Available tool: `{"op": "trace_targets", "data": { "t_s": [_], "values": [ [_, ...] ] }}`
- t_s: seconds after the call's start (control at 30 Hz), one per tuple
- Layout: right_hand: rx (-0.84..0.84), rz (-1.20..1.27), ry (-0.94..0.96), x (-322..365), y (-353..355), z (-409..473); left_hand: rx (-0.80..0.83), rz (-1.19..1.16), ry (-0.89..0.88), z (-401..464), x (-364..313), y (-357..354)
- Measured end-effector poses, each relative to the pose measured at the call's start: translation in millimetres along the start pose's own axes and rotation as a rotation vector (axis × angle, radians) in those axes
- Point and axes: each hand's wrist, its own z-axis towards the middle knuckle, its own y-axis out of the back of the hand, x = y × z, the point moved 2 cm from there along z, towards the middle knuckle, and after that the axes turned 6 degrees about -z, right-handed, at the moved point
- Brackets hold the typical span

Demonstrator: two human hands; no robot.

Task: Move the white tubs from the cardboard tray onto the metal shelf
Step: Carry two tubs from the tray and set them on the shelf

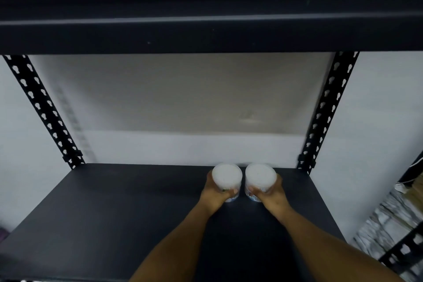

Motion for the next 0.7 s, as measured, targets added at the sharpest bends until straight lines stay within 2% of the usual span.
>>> {"op": "trace_targets", "data": {
  "t_s": [0.7],
  "values": [
    [0.034,-0.059,-0.029,0.8,-2.5,22.8,-0.043,0.073,0.026,25.7,-8.7,-2.1]
  ]
}}
